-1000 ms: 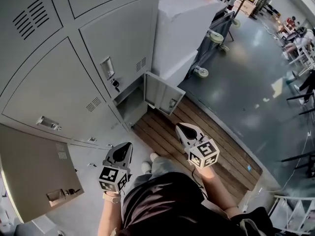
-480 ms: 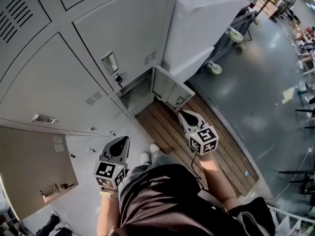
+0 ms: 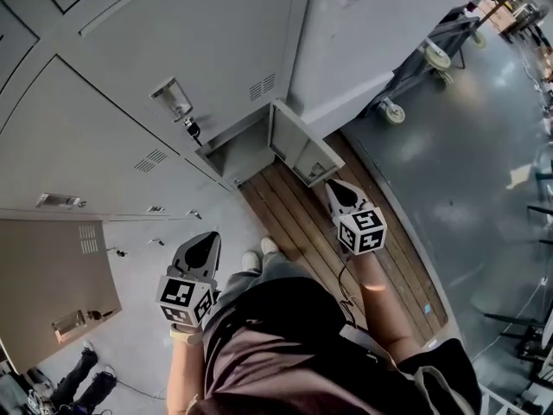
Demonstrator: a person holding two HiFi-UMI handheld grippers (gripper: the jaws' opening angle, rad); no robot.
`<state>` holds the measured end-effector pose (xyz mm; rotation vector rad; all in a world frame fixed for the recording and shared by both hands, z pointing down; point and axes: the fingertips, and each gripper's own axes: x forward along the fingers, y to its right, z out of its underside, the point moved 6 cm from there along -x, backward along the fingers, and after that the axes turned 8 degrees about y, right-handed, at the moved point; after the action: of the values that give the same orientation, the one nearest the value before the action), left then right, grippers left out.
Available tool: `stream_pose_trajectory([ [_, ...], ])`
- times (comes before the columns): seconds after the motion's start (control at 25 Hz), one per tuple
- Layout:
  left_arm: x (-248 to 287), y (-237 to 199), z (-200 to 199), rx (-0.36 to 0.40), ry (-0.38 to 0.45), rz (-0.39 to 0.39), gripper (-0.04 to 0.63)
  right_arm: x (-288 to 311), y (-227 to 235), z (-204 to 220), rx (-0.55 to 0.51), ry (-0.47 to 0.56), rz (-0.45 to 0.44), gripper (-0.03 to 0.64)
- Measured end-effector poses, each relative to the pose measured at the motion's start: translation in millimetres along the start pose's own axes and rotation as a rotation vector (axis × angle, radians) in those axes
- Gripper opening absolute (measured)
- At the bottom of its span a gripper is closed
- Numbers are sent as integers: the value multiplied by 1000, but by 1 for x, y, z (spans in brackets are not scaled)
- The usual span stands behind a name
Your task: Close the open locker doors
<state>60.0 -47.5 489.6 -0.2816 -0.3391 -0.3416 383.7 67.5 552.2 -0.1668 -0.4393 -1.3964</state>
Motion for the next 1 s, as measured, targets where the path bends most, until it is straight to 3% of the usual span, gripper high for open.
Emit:
stream_pose_trajectory([
  [0.28, 16, 8, 3, -2, -21, -10, 17, 10, 31, 21, 1, -46, 31, 41],
  [0.64, 27, 16, 7, -12, -39, -17, 17, 25, 59, 28, -21, -84, 36, 144],
  [1.0, 21, 11, 6, 0, -45, -30, 17, 31, 58, 24, -32, -63, 39, 144],
])
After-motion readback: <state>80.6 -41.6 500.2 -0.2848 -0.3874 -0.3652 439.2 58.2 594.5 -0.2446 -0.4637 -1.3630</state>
